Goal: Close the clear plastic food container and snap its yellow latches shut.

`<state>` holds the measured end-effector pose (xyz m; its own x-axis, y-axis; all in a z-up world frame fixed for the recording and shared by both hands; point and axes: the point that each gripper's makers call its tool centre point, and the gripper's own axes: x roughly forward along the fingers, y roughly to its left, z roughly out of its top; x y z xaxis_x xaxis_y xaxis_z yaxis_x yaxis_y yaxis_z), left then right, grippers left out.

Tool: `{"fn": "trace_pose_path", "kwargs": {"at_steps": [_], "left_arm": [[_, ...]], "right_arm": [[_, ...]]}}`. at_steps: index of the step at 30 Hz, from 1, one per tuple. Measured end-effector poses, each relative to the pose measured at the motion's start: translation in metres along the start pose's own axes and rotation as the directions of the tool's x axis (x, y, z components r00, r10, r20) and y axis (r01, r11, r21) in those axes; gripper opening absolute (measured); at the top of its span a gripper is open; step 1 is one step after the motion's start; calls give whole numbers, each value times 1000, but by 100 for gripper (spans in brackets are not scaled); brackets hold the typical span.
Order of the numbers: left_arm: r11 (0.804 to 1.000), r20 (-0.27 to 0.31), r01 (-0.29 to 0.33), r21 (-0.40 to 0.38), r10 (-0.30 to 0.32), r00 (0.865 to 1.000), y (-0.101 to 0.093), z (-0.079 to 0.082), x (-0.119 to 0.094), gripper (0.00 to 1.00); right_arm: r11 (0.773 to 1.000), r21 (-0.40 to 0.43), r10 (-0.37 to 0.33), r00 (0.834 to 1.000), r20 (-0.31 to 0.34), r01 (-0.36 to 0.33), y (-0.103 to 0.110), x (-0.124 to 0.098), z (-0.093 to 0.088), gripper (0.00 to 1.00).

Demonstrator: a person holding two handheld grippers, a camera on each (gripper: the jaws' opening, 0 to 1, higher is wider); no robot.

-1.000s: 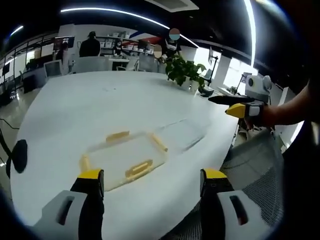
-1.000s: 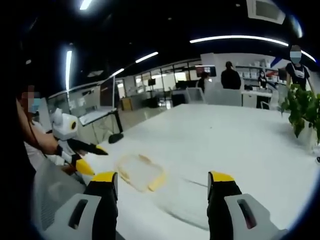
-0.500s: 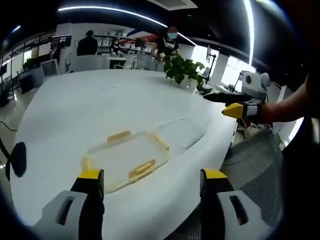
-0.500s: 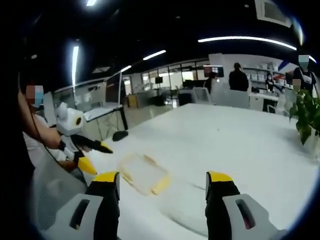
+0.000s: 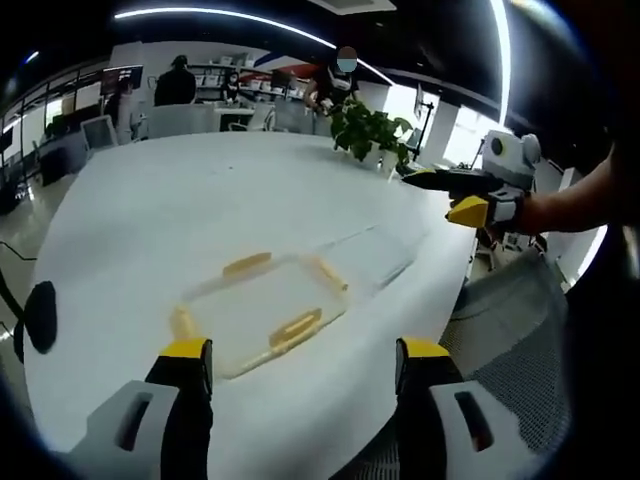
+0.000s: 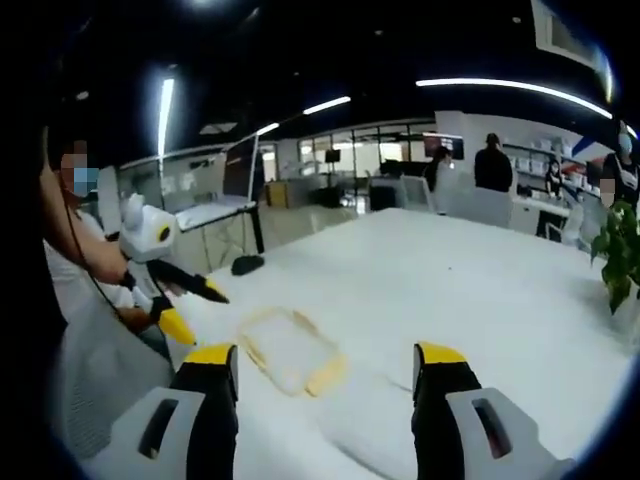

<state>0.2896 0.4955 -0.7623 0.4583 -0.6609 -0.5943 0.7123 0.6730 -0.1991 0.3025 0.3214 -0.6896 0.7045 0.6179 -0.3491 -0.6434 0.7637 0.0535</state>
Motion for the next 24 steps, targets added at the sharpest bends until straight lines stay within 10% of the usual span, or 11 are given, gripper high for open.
{"fn": "trace_pose_path", "kwargs": {"at_steps": [24], "left_arm": [[998, -53, 44, 54, -41, 998, 12, -1, 2, 65]], "right_arm": [[997, -44, 55, 998, -28, -56, 11, 26, 1, 71]]}}
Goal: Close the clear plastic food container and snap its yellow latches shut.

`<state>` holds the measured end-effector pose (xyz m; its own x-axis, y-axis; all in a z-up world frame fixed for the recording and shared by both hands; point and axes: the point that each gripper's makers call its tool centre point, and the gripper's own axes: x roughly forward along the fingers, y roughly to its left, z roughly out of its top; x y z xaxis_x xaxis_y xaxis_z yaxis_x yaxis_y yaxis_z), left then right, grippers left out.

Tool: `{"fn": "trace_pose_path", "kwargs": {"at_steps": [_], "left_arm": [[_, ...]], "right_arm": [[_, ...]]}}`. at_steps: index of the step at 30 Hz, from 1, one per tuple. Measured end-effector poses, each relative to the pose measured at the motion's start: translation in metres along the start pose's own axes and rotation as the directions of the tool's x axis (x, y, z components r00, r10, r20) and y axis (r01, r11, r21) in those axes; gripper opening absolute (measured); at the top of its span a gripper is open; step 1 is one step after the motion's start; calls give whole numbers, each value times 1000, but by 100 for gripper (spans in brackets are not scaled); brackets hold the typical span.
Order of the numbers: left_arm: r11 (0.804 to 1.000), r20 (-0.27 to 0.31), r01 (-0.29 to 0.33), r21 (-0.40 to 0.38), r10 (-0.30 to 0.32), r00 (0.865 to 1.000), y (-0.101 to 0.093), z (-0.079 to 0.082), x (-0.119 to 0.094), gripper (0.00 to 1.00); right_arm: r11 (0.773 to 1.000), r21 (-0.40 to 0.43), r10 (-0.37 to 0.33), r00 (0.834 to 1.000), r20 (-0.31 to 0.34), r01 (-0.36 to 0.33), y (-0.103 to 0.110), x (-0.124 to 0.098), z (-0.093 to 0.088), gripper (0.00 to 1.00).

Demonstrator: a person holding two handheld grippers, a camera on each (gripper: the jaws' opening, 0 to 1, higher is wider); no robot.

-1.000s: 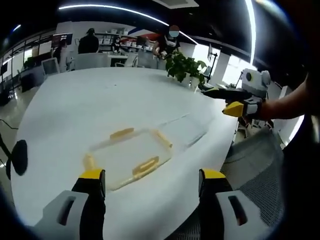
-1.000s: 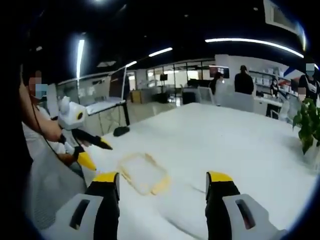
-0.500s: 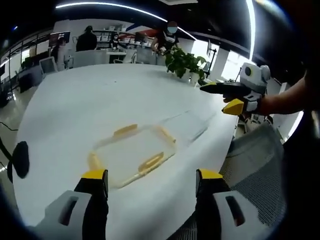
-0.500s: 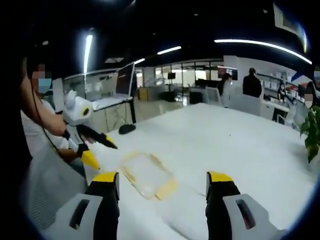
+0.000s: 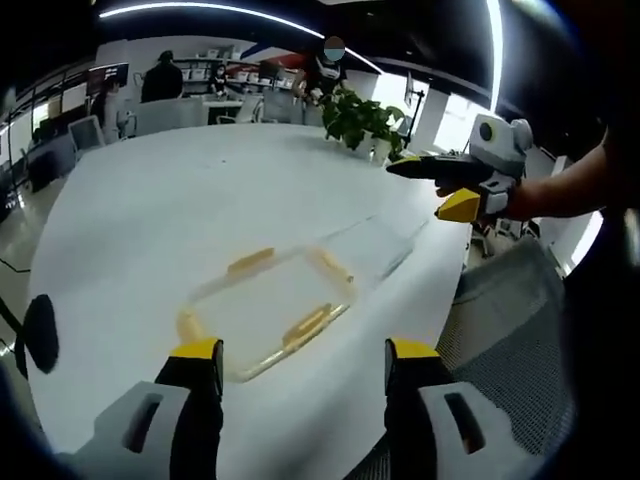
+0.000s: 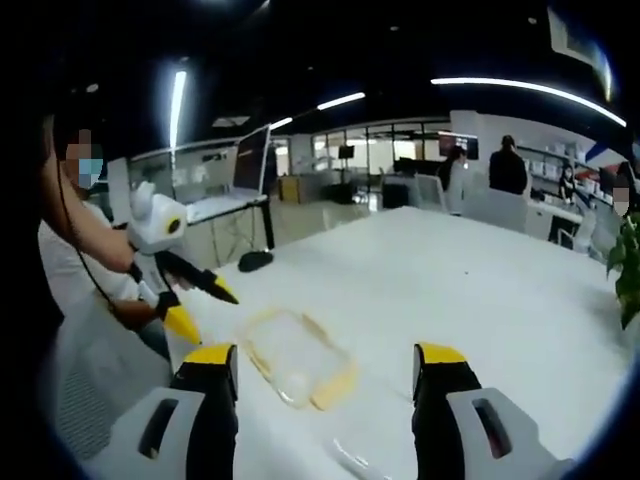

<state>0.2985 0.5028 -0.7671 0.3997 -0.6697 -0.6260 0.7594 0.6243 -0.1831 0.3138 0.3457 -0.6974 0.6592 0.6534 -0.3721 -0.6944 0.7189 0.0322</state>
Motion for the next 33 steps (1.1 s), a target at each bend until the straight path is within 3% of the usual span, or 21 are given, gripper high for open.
{"fn": "trace_pose_path", "kwargs": {"at_steps": [33], "left_arm": [[1000, -47, 7, 28, -6, 999, 36, -2, 1, 67]], "right_arm": [[996, -73, 54, 994, -92, -60, 6, 24, -12, 66]]}}
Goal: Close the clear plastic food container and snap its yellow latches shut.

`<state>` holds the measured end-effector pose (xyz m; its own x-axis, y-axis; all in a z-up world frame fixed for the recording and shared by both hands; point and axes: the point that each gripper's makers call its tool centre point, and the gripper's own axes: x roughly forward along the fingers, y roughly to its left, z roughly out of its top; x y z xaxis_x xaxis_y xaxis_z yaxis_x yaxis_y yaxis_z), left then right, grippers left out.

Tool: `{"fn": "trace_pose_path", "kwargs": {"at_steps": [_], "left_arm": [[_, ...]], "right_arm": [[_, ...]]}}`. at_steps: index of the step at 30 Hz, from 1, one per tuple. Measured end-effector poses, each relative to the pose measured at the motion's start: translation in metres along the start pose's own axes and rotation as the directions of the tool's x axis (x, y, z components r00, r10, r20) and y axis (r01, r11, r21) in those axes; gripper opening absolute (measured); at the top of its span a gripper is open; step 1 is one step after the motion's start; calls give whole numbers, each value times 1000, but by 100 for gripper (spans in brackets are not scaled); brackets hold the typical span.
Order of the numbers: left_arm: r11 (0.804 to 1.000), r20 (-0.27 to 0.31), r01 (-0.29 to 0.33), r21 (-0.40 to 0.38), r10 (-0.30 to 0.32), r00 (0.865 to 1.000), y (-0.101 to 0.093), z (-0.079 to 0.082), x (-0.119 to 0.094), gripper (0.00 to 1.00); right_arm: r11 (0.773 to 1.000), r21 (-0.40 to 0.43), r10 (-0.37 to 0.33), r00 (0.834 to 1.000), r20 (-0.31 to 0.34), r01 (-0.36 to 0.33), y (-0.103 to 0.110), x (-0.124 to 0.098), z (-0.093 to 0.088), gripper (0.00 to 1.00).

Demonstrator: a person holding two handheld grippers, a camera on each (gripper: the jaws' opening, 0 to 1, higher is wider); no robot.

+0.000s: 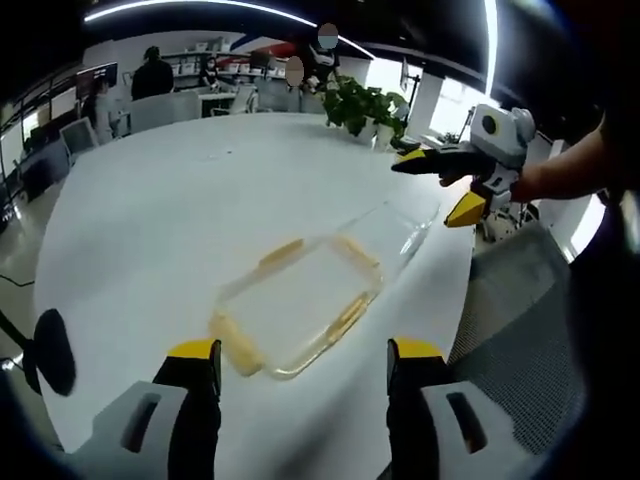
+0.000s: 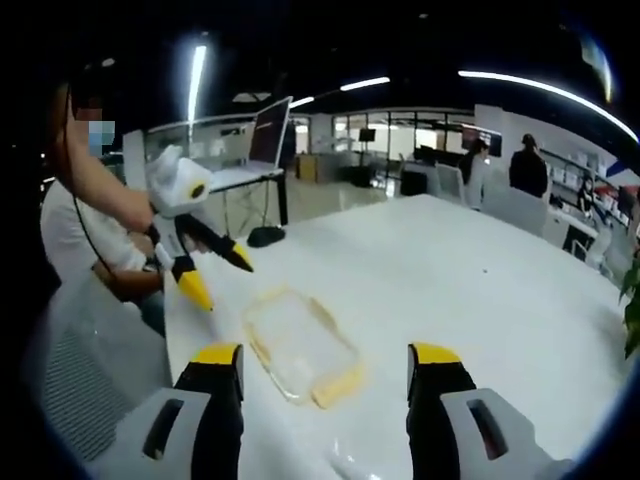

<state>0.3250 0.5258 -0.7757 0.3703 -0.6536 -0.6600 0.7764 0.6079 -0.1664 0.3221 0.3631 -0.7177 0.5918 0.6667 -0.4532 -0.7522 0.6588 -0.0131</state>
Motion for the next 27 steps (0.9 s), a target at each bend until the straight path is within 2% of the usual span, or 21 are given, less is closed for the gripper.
{"fn": "trace_pose_path", "kwargs": {"at_steps": [6, 27], "left_arm": [[1000, -15, 13, 17, -13, 1000, 2, 0, 1, 67], [997, -63, 36, 72, -32, 998, 14, 0, 10, 67]], "right_arm": [[999, -49, 15, 1000, -19, -15, 0, 6, 0, 64], [994, -89, 59, 995, -77, -66, -7, 22, -10, 62]]}}
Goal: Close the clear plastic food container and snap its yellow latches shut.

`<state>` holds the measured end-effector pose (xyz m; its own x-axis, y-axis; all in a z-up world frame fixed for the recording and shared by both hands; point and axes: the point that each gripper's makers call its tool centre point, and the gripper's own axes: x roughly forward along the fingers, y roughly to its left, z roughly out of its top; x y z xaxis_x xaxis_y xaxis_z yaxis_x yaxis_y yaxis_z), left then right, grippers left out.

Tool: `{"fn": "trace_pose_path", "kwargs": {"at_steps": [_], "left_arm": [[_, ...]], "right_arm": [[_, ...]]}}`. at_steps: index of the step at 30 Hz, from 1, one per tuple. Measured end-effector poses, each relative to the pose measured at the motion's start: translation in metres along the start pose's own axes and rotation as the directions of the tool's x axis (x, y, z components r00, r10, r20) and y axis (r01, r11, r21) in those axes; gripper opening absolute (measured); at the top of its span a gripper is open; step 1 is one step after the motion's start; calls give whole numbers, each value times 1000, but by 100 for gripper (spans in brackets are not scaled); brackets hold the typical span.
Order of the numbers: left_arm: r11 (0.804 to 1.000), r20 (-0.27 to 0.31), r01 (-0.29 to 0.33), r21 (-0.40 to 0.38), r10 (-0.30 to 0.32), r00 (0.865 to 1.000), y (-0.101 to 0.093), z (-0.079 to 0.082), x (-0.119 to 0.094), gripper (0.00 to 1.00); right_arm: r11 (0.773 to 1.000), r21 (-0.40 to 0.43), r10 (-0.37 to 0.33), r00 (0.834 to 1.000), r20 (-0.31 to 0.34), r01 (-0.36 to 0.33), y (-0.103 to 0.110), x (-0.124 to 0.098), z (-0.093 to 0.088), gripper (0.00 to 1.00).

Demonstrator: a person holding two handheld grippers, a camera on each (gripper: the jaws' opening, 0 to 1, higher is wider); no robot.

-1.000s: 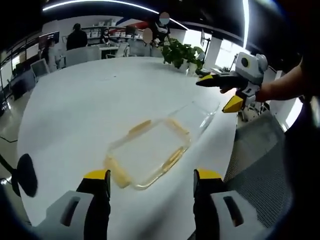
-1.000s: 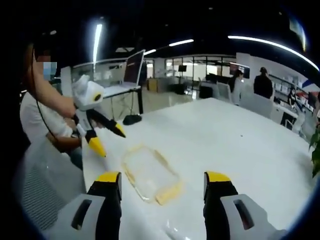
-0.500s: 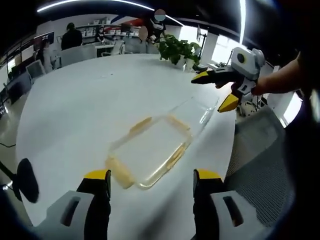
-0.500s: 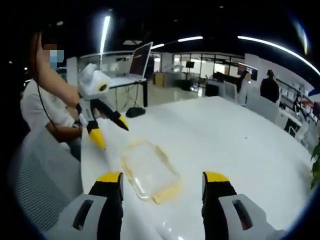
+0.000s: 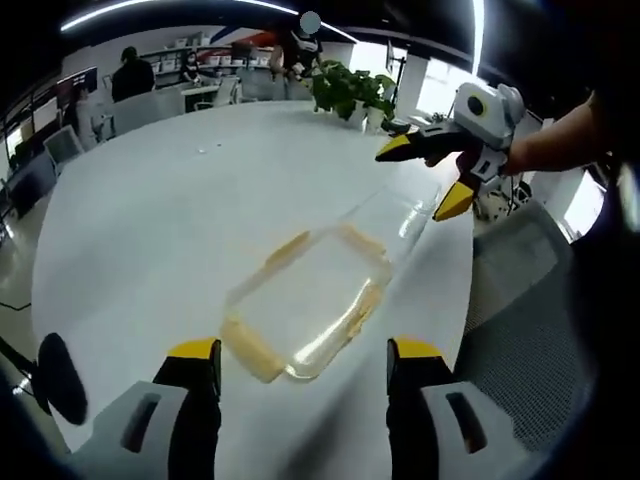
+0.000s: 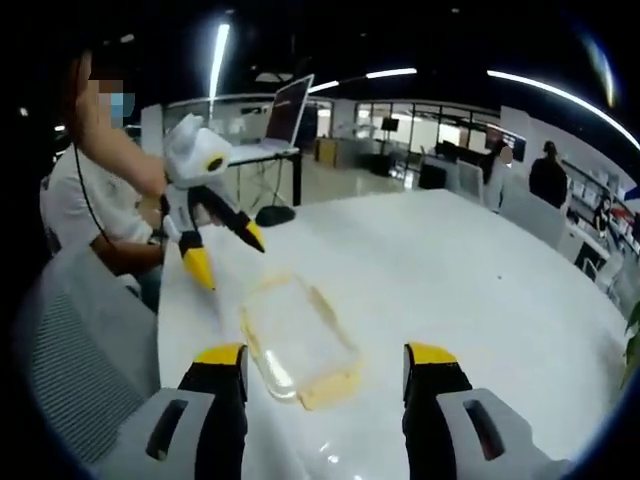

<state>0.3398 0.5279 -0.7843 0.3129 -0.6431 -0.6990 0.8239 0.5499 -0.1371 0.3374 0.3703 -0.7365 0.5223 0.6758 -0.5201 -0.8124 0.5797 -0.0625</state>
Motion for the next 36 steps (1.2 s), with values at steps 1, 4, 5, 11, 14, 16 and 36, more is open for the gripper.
{"fn": "trace_pose_path", "kwargs": {"at_steps": [1, 4, 5, 11, 14, 16, 36], "left_arm": [[1000, -5, 3, 7, -3, 1000, 0, 0, 1, 67], [1000, -15, 8, 17, -8, 1000, 1, 0, 2, 67], [1000, -18, 10, 18, -9, 1000, 2, -1, 2, 67], [999, -27, 16, 33, -15, 1000, 4, -1, 3, 66], [999, -33, 21, 39, -20, 999, 5, 0, 4, 66], [998, -39, 25, 55, -22, 999, 6, 0, 4, 66], [997, -71, 42, 70, -37, 997, 17, -1, 10, 67]], "right_arm": [[1000, -4, 3, 1000, -5, -3, 0, 0, -1, 62], [1000, -5, 11, 1000, -16, -11, 1, 2, -5, 62], [1000, -8, 12, 1000, -19, -12, 1, 2, -5, 62], [1000, -18, 23, 999, -25, -24, 1, 5, -6, 62], [999, -28, 28, 999, -31, -29, 2, 5, -6, 62], [999, -24, 32, 999, -31, -33, 3, 6, -6, 62], [994, -65, 76, 993, -85, -82, 3, 15, -15, 59]]}}
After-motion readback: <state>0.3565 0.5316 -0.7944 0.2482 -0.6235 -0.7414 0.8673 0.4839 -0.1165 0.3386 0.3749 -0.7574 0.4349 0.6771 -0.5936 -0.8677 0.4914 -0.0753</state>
